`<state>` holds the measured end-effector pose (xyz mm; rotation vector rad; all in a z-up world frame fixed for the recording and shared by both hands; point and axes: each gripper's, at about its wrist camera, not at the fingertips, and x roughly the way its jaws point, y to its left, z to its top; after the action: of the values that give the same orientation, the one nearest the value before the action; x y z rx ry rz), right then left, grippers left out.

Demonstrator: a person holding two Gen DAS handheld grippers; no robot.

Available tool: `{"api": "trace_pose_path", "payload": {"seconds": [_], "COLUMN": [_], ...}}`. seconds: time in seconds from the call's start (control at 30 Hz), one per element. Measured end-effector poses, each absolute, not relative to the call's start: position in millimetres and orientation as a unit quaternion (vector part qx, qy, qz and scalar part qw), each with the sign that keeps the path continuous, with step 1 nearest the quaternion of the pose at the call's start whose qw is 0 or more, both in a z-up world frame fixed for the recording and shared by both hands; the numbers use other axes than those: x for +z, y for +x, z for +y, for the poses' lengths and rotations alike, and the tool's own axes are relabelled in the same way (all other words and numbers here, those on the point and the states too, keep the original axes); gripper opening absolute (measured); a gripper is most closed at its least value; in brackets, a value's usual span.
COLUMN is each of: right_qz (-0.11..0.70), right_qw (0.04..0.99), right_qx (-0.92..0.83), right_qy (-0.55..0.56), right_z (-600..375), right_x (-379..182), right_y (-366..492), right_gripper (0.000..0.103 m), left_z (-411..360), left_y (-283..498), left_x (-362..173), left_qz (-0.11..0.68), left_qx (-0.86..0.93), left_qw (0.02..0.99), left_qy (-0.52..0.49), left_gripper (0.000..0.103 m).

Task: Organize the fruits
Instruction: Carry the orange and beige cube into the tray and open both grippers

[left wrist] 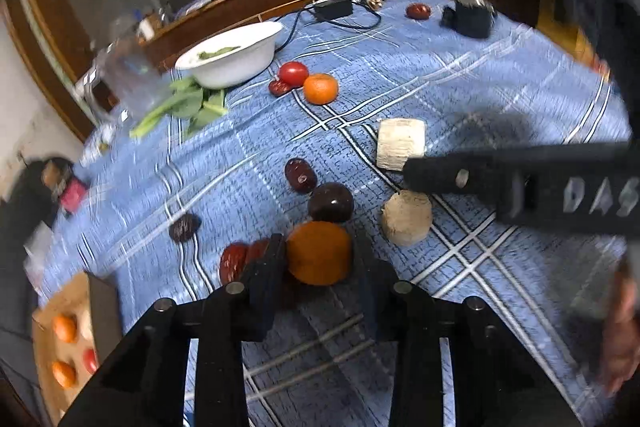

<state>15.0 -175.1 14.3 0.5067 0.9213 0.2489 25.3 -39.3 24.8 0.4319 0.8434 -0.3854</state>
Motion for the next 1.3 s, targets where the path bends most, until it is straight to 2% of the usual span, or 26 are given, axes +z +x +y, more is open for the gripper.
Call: {"api": "trace_pose_path", "payload": {"seconds": [0.17, 0.23, 0.4, 0.47, 0.5, 0.53, 0.83, 1.03, 1.3], "right_qz": [0.454, 0.45, 0.44, 0.437, 0.435, 0.434, 0.407, 0.404, 0.415], "right_qw": [0.861, 0.87, 0.887, 0.891, 0.892, 0.893, 0.901, 0.878, 0.864], "right_qx": [0.137, 0.132, 0.116, 0.111, 0.106, 0.102, 0.11, 0.177, 0.244], "right_qy": [0.186, 0.152, 0.08, 0.063, 0.058, 0.056, 0.098, 0.187, 0.147], "right_z": [-148, -137, -116, -112, -111, -112, -118, -117, -35], "right_x": [12, 13, 13, 13, 12, 12, 23, 39, 76], "right_y": [16, 14, 11, 9, 9, 8, -9, -35, -46], "right_gripper": [0.039, 0.043, 0.043, 0.042, 0.037, 0.032, 0.032, 0.033, 0.033], "left_z": [-21, -12, 22, 38, 48, 56, 147, 224, 287], "left_y": [4, -8, -38, -48, -53, -56, -93, -106, -86], "left_x": [43, 49, 62, 65, 67, 68, 78, 78, 74], "left_qz": [0.396, 0.394, 0.397, 0.4, 0.401, 0.402, 0.388, 0.388, 0.414], "left_qx": [-0.17, -0.17, -0.176, -0.172, -0.169, -0.165, -0.101, -0.053, -0.002], "left_qw": [0.885, 0.889, 0.897, 0.899, 0.899, 0.9, 0.915, 0.917, 0.908], "left_qy": [0.173, 0.156, 0.081, 0.055, 0.041, 0.032, -0.031, -0.074, -0.065], "left_gripper": [0.032, 0.032, 0.032, 0.032, 0.032, 0.032, 0.033, 0.033, 0.033]}}
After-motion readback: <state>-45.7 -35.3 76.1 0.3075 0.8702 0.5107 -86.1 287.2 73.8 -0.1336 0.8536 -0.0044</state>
